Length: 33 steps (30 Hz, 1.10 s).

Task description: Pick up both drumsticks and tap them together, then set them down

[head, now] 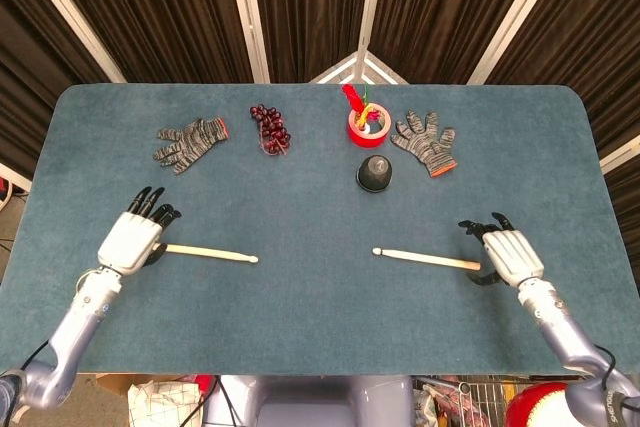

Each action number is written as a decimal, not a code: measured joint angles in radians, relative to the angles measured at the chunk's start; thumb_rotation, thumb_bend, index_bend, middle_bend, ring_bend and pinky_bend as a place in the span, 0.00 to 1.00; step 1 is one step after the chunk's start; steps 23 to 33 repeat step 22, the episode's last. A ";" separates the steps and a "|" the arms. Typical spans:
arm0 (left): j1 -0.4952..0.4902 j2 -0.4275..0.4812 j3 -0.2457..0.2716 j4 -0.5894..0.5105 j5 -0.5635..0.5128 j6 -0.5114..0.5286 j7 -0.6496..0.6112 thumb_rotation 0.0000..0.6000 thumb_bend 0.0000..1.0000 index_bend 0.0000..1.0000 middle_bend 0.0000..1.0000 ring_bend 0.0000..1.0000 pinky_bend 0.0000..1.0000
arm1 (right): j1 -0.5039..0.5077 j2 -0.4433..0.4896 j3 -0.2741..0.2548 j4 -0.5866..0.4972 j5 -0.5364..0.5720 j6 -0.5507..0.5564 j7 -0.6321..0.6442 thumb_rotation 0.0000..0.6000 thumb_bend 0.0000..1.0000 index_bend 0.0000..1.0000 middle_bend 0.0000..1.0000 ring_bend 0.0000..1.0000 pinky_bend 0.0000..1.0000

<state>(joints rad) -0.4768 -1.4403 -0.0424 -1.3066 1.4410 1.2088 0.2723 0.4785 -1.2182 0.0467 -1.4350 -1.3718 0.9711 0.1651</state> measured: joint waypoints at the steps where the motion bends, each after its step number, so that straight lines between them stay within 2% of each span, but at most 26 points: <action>1: 0.006 0.011 -0.006 -0.027 0.000 0.019 -0.002 1.00 0.45 0.22 0.21 0.00 0.00 | -0.005 0.010 0.005 -0.016 0.000 0.015 0.001 1.00 0.24 0.17 0.26 0.22 0.00; 7: 0.086 0.113 -0.024 -0.278 -0.007 0.173 0.037 1.00 0.44 0.22 0.18 0.00 0.00 | -0.074 0.068 0.026 -0.155 -0.021 0.202 -0.028 1.00 0.24 0.17 0.24 0.18 0.00; 11: 0.192 0.193 -0.002 -0.426 0.015 0.337 0.105 1.00 0.44 0.23 0.15 0.00 0.00 | -0.146 0.105 0.018 -0.247 -0.066 0.356 -0.099 1.00 0.24 0.17 0.21 0.17 0.00; 17: 0.355 0.289 0.084 -0.480 0.047 0.469 0.139 1.00 0.44 0.23 0.13 0.00 0.00 | -0.286 0.129 -0.021 -0.335 -0.144 0.566 -0.256 1.00 0.24 0.17 0.16 0.15 0.00; 21: 0.400 0.304 0.102 -0.487 0.044 0.501 0.079 1.00 0.44 0.21 0.10 0.00 0.00 | -0.365 0.125 -0.045 -0.334 -0.178 0.656 -0.316 1.00 0.24 0.17 0.14 0.11 0.00; 33: 0.409 0.306 0.104 -0.484 0.042 0.506 0.059 1.00 0.44 0.20 0.10 0.00 0.00 | -0.379 0.125 -0.051 -0.333 -0.180 0.664 -0.327 1.00 0.24 0.17 0.14 0.10 0.00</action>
